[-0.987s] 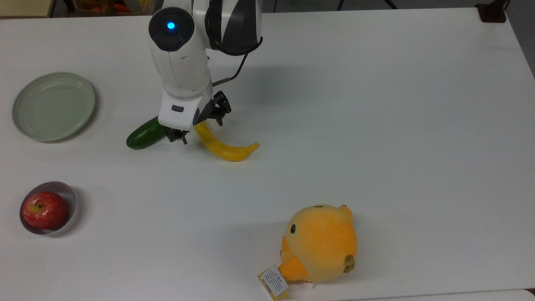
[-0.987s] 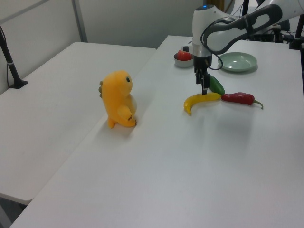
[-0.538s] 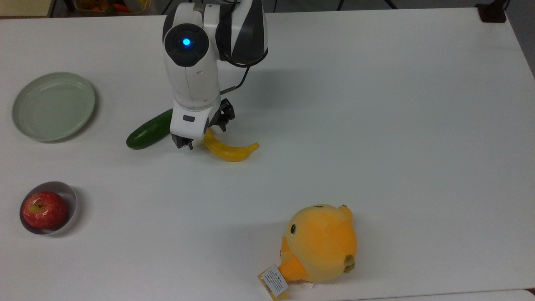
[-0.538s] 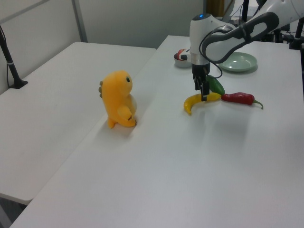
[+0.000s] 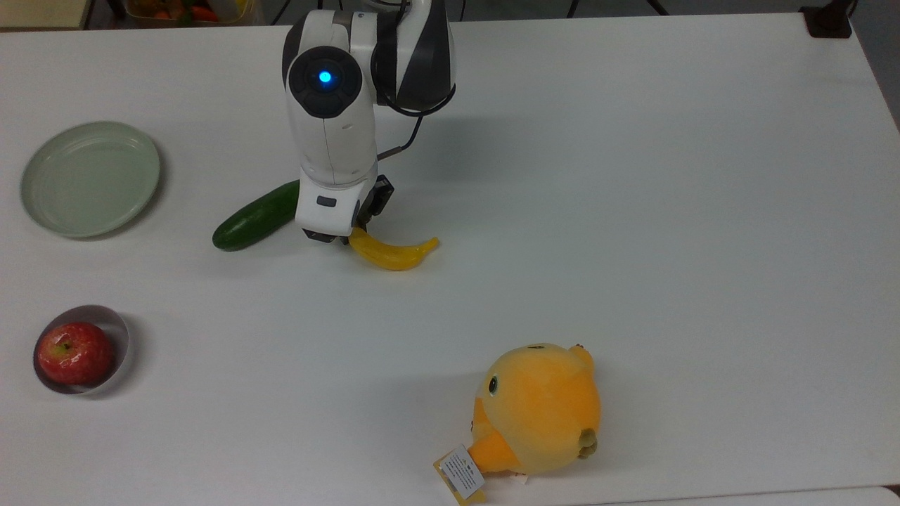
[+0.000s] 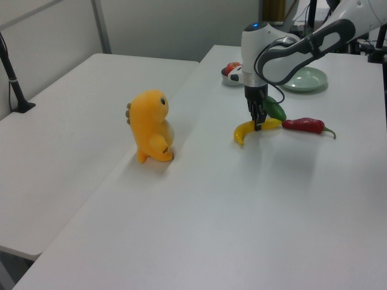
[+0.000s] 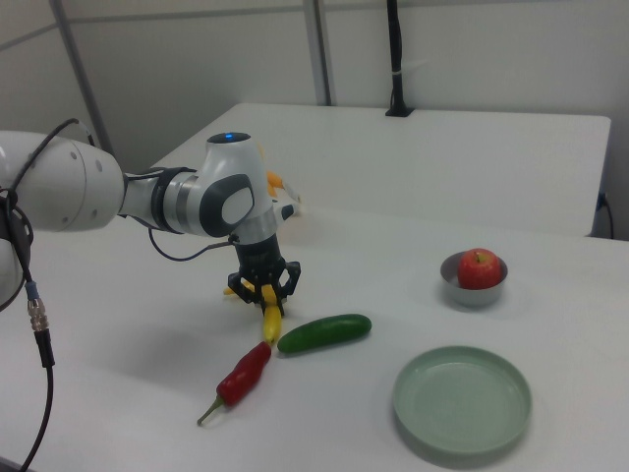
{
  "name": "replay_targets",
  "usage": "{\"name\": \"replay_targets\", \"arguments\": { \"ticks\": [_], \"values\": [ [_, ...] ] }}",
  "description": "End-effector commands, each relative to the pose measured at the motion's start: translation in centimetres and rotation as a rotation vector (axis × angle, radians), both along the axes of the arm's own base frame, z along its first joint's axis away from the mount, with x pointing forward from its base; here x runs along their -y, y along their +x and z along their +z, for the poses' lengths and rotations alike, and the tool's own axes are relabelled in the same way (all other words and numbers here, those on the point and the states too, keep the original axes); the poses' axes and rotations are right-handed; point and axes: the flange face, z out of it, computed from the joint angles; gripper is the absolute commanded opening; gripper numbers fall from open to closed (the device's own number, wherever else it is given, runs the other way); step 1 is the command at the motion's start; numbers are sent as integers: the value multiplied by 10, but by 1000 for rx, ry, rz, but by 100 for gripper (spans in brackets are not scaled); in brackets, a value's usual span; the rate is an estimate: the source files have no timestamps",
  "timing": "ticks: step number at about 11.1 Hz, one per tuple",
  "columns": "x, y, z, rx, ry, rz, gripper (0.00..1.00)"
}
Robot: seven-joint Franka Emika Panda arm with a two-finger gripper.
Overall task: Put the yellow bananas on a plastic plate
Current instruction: 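Close the gripper on the banana's stem end, then lift the banana and carry it over the pale green plate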
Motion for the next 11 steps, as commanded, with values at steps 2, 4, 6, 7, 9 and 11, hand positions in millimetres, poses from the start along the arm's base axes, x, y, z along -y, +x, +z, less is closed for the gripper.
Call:
{"name": "replay_targets", "arguments": {
  "ticks": [2,4,6,7,9,11],
  "values": [
    [-1,-5,19,25,-13,-10,16],
    [2,-9,42,27,-10,-18,16],
    [14,-17,79,37,-6,-35,16],
    [26,-21,102,53,1,-52,17],
    [44,-32,142,85,7,-81,17],
    [74,-37,168,97,7,-90,17]
  ]
}}
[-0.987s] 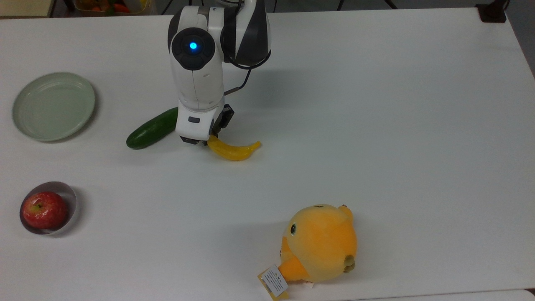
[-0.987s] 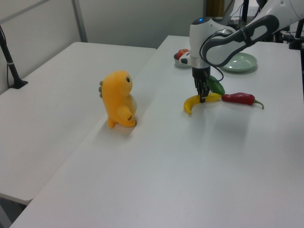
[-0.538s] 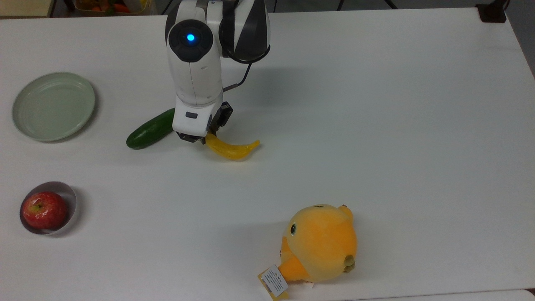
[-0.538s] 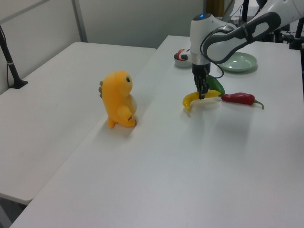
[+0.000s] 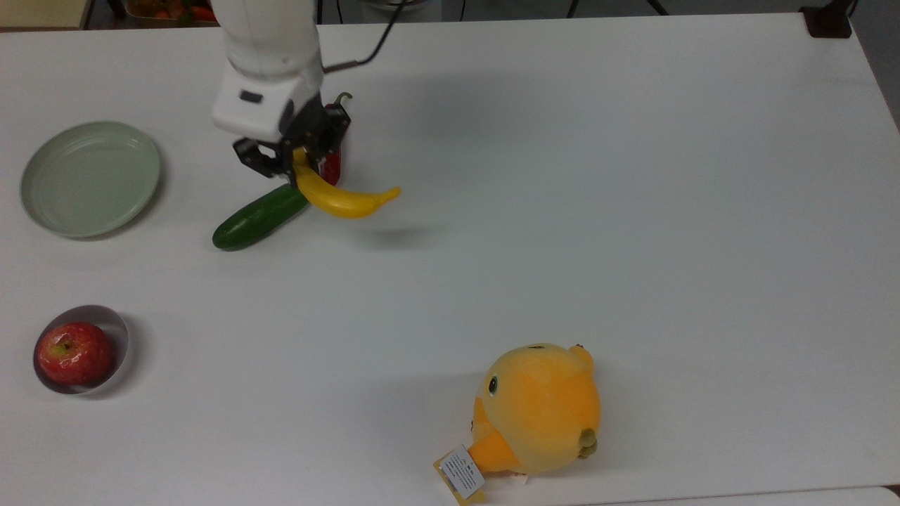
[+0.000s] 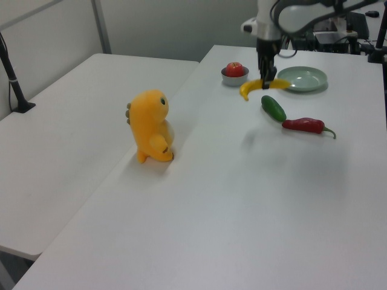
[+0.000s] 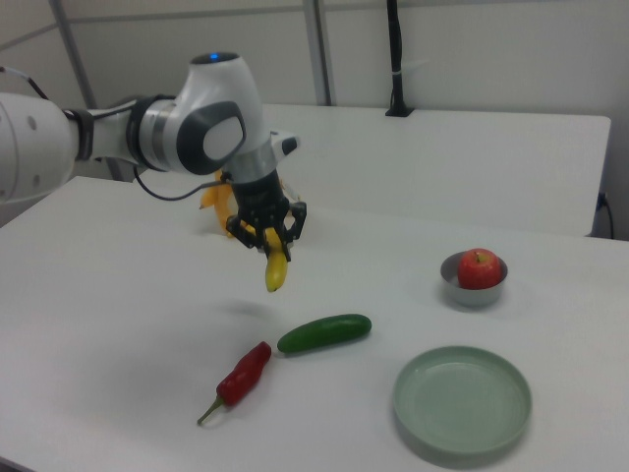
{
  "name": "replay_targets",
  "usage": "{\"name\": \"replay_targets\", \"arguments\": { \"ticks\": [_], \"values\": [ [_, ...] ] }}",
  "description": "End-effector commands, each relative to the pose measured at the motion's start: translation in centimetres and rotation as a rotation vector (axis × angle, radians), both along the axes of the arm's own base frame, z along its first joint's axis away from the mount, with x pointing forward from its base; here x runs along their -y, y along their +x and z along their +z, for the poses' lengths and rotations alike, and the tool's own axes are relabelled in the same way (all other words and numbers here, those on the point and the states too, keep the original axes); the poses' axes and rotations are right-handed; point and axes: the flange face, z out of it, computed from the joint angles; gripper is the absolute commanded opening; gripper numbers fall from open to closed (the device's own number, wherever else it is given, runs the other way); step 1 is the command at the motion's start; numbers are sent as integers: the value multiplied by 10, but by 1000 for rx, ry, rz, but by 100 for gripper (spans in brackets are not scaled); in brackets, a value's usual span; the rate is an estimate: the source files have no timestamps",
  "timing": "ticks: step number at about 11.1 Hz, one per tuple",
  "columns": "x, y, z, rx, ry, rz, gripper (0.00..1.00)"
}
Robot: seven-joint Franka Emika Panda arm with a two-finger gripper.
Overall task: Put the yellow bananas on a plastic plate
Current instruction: 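Lift the banana and carry it over the pale green plate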
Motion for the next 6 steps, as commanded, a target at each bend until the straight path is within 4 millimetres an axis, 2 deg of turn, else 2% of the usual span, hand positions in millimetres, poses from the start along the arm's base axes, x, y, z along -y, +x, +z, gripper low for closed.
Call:
{"name": "replay_targets", "arguments": {
  "ticks": [1,3,6],
  "values": [
    [46,-15,37,7,-6,-5,18],
    [90,-22,46,18,-15,10,18],
    [164,-39,45,8,-36,89,18]
  ]
}}
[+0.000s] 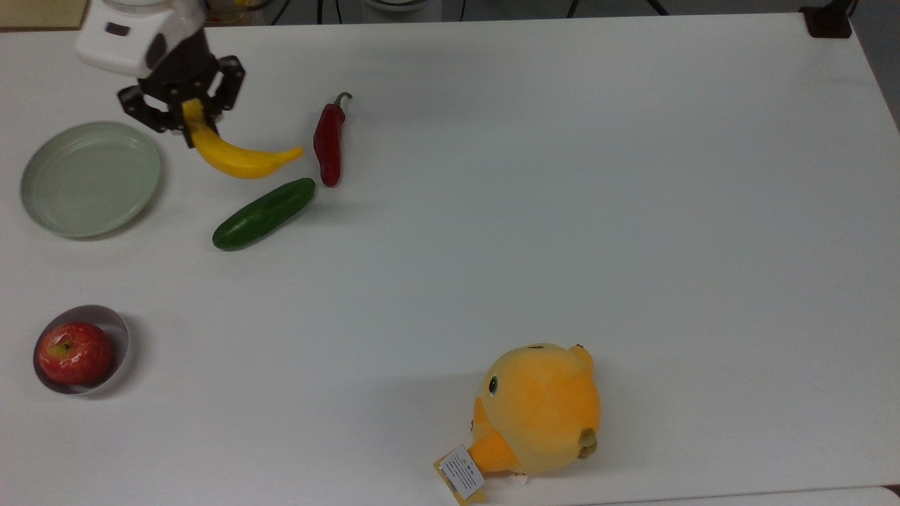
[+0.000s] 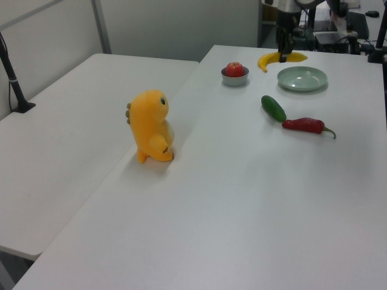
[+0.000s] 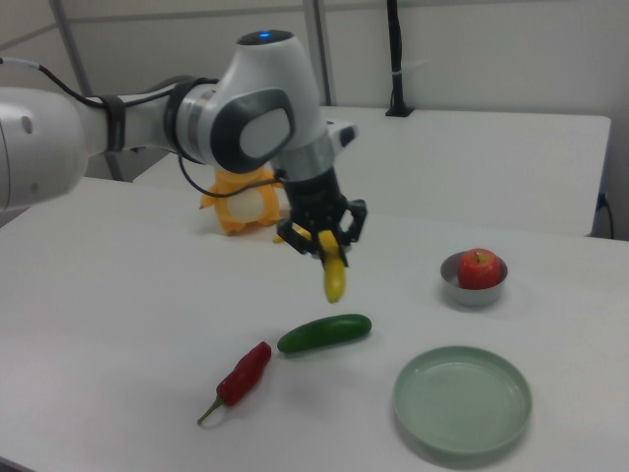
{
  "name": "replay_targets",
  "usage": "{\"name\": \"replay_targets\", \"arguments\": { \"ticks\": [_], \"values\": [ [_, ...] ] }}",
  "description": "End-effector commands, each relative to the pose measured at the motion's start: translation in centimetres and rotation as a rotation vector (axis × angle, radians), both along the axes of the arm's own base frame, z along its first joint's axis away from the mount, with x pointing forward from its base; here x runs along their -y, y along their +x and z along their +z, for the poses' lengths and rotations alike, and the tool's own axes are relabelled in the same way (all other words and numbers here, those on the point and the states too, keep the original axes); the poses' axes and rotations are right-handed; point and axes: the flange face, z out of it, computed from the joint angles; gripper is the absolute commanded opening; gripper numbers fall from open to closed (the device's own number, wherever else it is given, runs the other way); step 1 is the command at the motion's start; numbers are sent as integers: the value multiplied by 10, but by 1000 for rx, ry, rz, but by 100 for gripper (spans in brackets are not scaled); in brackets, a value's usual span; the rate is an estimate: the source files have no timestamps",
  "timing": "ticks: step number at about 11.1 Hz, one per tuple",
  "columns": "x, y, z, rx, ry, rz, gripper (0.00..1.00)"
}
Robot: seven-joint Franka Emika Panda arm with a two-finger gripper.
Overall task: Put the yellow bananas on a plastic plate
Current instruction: 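Lift the banana and carry it over the pale green plate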
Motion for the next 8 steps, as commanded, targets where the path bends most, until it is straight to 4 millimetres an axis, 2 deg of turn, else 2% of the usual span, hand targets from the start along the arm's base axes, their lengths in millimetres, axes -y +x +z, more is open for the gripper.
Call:
{"name": "replay_targets", "arguments": {
  "ticks": [1,3,6,8],
  "values": [
    [70,-19,-2,-25,-23,102,18],
    [109,-19,-19,15,-57,122,18],
    [160,-12,-66,74,-114,119,18],
    [175,-9,-97,80,-130,108,18]
  ]
}}
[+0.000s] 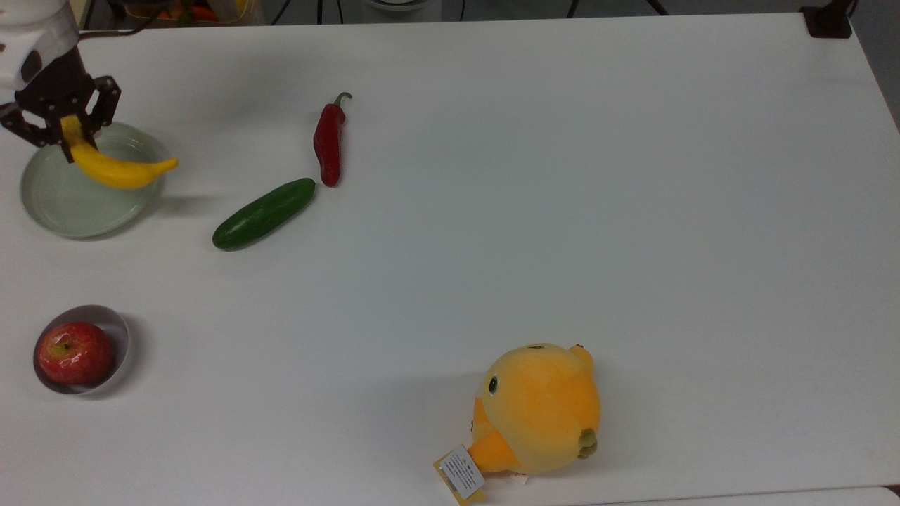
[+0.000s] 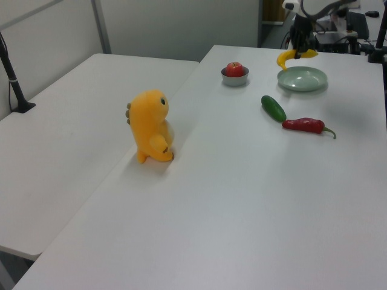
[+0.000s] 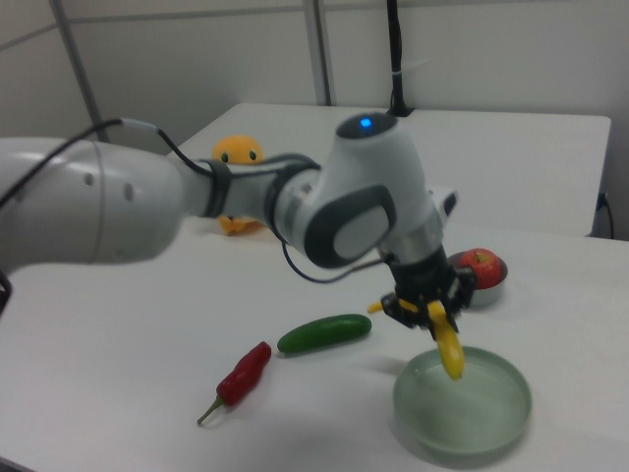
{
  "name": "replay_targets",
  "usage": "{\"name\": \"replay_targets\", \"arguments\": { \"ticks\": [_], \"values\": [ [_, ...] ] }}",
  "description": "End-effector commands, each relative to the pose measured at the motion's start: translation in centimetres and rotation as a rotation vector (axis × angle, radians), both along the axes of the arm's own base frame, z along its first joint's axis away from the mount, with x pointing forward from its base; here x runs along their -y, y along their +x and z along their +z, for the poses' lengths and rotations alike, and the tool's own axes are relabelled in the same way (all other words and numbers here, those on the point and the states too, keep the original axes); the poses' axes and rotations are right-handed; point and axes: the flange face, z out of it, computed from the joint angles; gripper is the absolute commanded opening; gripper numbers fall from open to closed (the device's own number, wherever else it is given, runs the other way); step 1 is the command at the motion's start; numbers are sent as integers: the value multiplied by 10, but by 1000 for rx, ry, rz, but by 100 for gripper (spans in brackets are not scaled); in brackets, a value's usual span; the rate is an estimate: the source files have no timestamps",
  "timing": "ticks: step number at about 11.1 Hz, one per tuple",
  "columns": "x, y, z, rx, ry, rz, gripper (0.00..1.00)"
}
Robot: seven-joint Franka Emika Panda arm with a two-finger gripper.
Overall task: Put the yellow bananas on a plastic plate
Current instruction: 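Lower the banana onto the plate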
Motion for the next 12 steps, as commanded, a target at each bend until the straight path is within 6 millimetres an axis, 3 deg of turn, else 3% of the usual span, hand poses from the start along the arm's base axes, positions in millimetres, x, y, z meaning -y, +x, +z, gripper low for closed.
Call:
{"name": "replay_targets", "arguments": {
  "ticks": [1,4,7,10,11,12],
  "values": [
    [26,0,-38,-7,-28,1,18],
    [62,-8,-63,13,-96,-8,18],
    [66,-8,-89,-9,-89,-10,18],
    [71,-10,-98,-13,-88,-21,20],
    [71,-9,-96,9,-85,-36,42],
    [71,-9,-96,12,-83,-39,53]
  ]
}}
